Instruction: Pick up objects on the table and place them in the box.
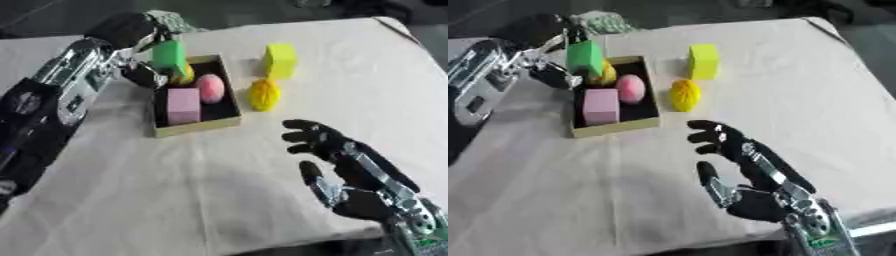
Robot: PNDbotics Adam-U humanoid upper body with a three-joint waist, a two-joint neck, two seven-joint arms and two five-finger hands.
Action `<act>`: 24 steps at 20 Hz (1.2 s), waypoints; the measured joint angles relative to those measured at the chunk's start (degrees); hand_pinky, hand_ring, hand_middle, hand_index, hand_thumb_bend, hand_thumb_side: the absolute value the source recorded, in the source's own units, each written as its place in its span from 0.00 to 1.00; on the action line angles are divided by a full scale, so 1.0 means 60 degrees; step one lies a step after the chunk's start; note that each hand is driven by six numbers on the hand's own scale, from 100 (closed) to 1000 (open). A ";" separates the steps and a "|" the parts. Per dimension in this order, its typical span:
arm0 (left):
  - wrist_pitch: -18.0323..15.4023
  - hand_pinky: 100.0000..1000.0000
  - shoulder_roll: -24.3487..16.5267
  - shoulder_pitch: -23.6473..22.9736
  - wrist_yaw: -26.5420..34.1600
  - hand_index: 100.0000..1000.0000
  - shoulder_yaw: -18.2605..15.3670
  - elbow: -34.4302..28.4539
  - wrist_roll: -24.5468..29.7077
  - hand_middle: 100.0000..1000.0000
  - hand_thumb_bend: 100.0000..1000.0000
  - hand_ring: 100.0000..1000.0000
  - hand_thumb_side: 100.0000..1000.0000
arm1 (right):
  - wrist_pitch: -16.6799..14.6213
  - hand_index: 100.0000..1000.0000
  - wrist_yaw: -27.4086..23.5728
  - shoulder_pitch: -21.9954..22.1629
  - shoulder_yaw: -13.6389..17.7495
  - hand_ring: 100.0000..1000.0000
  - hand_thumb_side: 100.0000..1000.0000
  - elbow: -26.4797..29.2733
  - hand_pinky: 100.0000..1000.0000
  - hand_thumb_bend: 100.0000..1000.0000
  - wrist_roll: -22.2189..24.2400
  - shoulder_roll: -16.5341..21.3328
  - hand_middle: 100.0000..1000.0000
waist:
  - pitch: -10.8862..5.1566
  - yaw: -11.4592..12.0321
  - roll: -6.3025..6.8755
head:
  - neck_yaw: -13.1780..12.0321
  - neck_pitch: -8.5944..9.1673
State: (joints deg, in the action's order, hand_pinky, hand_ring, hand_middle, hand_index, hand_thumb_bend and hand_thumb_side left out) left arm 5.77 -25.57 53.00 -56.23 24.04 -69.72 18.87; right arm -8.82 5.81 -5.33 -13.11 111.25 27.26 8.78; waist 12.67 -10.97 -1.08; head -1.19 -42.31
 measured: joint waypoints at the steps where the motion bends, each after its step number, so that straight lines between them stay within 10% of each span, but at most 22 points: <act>1: -0.0032 0.72 0.0042 0.0000 -0.0012 0.80 0.0001 0.0102 -0.0025 0.61 0.02 0.63 0.20 | 0.0003 0.80 -0.0002 -0.0004 -0.0001 0.89 0.32 0.0000 0.81 0.00 0.0006 0.0000 0.92 | 0.0000 -0.0005 0.0002 | -0.0004 0.0000; 15: -0.0688 0.83 0.0058 -0.0028 0.0047 0.97 0.0186 0.0020 0.1076 0.87 0.19 0.81 0.59 | 0.0002 0.80 -0.0031 -0.0023 0.0000 0.89 0.32 0.0000 0.81 0.00 0.0025 -0.0002 0.92 | 0.0006 0.0020 0.0015 | 0.0036 -0.0001; 24: -0.0837 0.80 -0.0709 -0.0310 0.0732 0.90 -0.0061 -0.1302 0.1129 0.74 0.00 0.74 0.28 | -0.0039 0.81 0.0014 0.0038 0.0123 0.89 0.29 0.0024 0.81 0.00 -0.0103 0.0088 0.92 | 0.0002 0.0258 0.0010 | 0.0190 -0.0002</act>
State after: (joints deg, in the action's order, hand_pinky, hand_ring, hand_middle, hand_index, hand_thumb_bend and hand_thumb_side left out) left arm 0.75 -29.83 51.14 -51.84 23.67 -77.53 25.64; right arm -9.06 5.89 -5.11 -12.37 111.40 26.64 9.31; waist 12.69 -9.42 -1.02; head -0.05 -42.32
